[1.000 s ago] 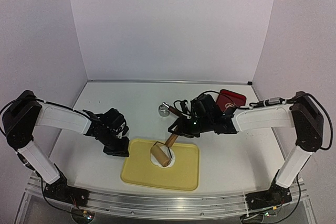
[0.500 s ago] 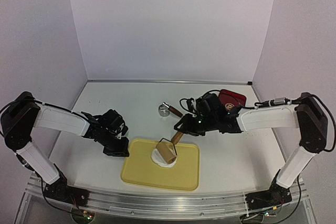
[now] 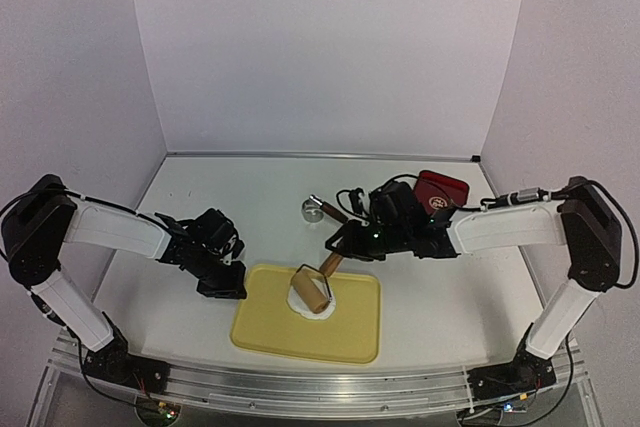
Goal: Roll out the dumpling wrappers from the dough
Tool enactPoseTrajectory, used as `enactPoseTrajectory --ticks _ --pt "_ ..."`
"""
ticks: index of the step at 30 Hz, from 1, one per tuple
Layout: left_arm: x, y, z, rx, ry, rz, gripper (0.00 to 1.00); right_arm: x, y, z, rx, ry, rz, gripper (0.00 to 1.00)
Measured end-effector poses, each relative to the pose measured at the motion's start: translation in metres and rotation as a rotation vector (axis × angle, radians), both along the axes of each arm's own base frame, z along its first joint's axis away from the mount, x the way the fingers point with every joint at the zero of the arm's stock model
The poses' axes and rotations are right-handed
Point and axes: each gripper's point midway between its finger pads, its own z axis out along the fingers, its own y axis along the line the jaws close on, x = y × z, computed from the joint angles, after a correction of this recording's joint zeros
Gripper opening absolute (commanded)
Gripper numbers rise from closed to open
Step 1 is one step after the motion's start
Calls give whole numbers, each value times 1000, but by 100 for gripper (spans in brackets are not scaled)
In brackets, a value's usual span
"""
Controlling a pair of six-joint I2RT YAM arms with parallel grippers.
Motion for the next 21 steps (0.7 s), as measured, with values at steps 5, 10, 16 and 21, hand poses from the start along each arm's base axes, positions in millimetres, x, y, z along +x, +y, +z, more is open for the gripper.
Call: enactPoseTrajectory --ticks 5,10,16,21 --pt "0 -1 0 -4 -4 -2 0 7 -33 -2 -13 1 -81 0" --pt "0 -1 0 -4 -2 -3 0 6 -7 -6 -22 11 -28 0" --pt "0 -1 0 -4 -1 -3 0 -2 24 -1 -12 -26 54 0" --pt "0 -4 0 -15 -4 -9 0 -4 -2 2 -5 -30 -4 0"
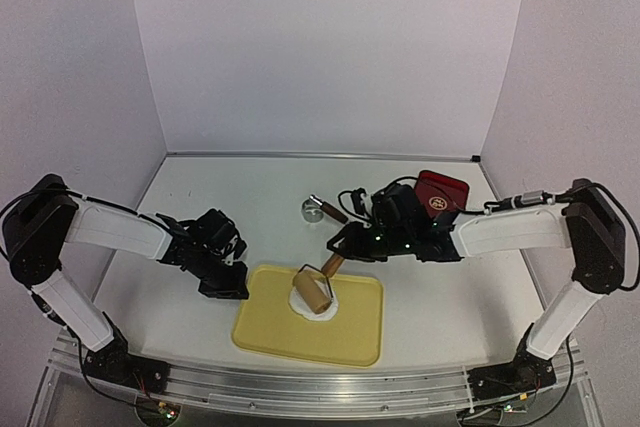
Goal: Roll out the dumpling wrappers from the dough
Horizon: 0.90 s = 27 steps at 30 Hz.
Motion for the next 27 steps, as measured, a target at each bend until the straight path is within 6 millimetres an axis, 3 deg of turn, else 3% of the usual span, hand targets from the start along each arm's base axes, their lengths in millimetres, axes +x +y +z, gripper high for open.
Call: enactPoseTrajectory --ticks 5,7,11,16,18,22,27 --pt "0 -2 0 -4 0 -4 0 7 -47 -1 -23 -7 -99 0" --pt "-1 -2 0 -4 0 -5 0 7 -50 -5 -25 9 -103 0" --pt "-1 -2 0 -5 2 -5 0 6 -30 -5 -26 6 -70 0" --pt "-1 -2 -1 -5 3 -5 0 -10 21 -5 7 5 61 0" --pt "-1 -2 -1 -5 4 -5 0 -12 26 -2 13 -5 80 0" --pt "0 -3 0 -4 5 -8 0 -14 11 0 6 -21 52 0" --pt "0 -8 0 -16 3 -29 0 -14 -40 1 -8 -31 -34 0"
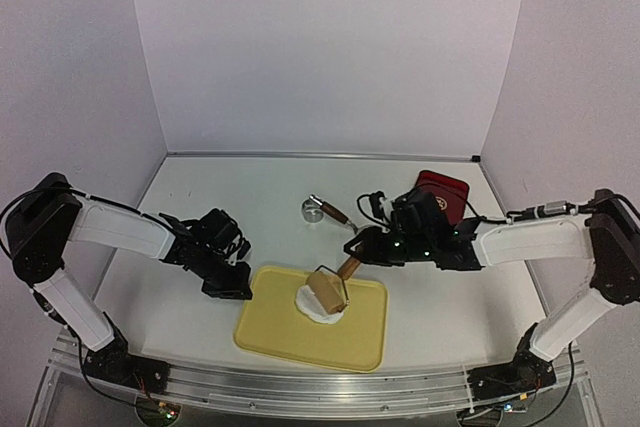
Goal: Roll out the dumpling wrappers from the dough
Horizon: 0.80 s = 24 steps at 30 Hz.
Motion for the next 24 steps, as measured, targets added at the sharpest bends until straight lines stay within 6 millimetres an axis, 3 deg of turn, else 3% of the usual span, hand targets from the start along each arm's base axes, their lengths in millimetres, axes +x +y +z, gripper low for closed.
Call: enactPoseTrajectory --ticks 3,6,9,13,16,19,24 --pt "-1 -1 0 -4 0 -7 0 3 -19 -5 -21 3 -47 0" --pt "-1 -2 0 -6 1 -9 0 6 -14 -8 -25 12 -40 0" --pt "-1 -2 0 -6 1 -11 0 6 4 -9 -21 25 -5 0" --pt "-1 -2 0 -7 3 -12 0 -14 51 -10 11 38 116 0" --pt "-1 -2 0 -7 3 -12 0 -26 61 -6 30 35 156 0" --pt "-1 -3 0 -9 3 -12 0 -33 51 -3 29 32 156 0" --pt "-1 -8 0 -26 4 -19 0 -34 15 1 15 24 98 0"
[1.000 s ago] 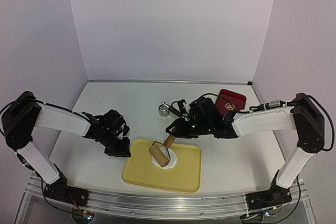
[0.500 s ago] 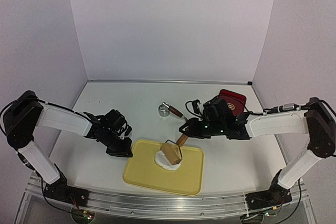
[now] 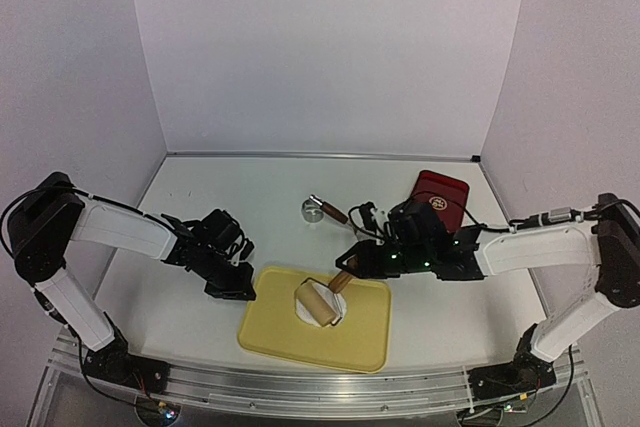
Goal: Roll out the dumpling wrappers from the dough
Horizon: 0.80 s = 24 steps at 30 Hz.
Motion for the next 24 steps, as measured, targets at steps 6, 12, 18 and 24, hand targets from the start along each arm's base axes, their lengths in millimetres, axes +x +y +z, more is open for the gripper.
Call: enactPoseTrajectory --ticks 6,12,18,24 --pt "0 0 0 -1 1 1 0 8 -23 -9 -26 20 -66 0" --pt "0 0 0 -1 1 3 0 12 -5 -12 -23 43 -32 0" --pt "0 0 0 1 2 5 0 3 24 -14 -7 52 31 0" --pt "0 1 0 1 2 5 0 -1 15 -7 0 40 9 0"
